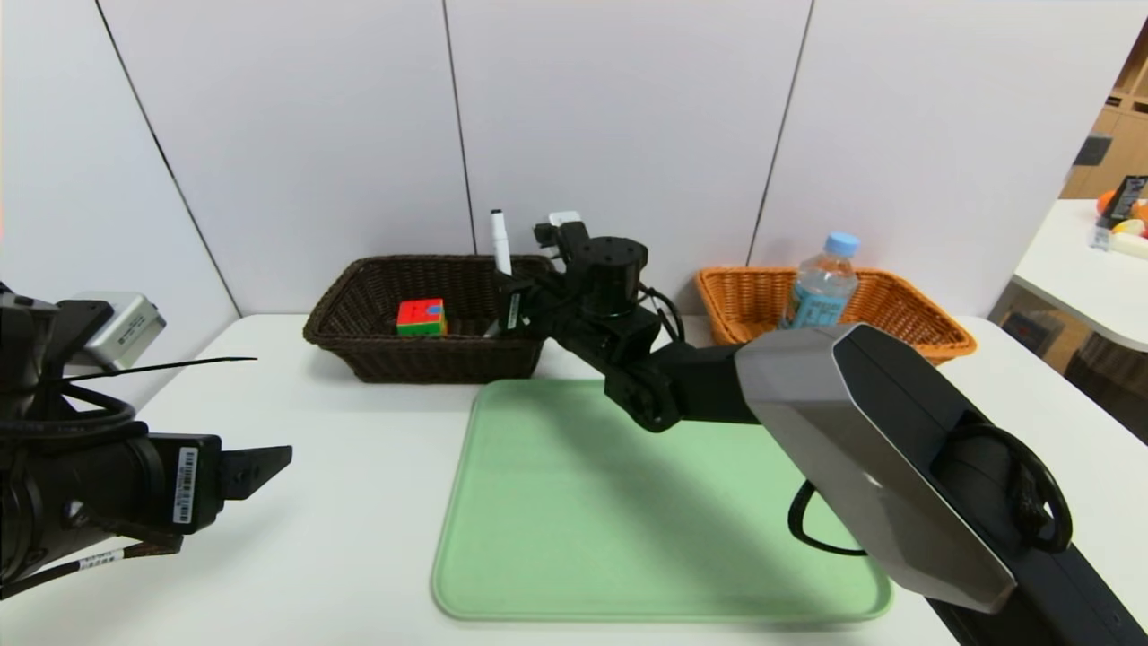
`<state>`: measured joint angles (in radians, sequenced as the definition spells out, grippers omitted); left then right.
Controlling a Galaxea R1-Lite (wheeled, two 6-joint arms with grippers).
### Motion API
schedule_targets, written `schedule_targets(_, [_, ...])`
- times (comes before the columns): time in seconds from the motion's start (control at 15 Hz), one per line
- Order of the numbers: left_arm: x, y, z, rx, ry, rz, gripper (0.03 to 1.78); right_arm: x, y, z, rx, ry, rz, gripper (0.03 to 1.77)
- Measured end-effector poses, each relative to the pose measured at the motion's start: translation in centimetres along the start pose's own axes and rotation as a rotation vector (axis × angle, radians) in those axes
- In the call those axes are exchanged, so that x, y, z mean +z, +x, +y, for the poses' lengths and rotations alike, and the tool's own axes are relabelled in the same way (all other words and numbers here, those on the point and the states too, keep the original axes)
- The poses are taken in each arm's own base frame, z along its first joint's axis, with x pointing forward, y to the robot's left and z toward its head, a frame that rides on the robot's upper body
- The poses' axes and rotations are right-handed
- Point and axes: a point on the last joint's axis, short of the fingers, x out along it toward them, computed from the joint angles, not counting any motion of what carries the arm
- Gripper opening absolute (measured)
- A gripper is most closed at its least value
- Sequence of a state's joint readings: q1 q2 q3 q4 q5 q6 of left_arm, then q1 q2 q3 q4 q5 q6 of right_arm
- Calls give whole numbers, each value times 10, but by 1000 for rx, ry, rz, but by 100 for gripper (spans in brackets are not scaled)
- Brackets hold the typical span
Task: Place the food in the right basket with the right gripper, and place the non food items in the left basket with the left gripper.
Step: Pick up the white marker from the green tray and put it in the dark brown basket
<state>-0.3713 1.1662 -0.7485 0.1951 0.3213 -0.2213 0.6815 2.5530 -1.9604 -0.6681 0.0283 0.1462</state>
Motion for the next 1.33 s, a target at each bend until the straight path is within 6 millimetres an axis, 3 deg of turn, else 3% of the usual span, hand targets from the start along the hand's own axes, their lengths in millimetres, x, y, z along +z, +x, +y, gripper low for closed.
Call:
schedule_targets(0.33, [0, 1, 0, 2, 2, 5, 169, 0, 0, 0, 2, 0, 3, 103])
schedule_targets(0.73, [1, 2, -1, 1, 1, 2, 169, 9, -2, 1, -24, -3, -17, 140])
schedule_targets(1.0, [17, 7, -6, -30, -5, -104, 169, 48, -15, 3, -91, -43, 13, 152])
schedule_targets(1.2, [25, 8, -10, -42, 19, -126, 169, 96, -39, -4, -138, -88, 77, 158])
schedule_targets(1.33, [32, 6, -12, -48, 19, -144, 169, 134, -66, -11, -177, -100, 140, 161])
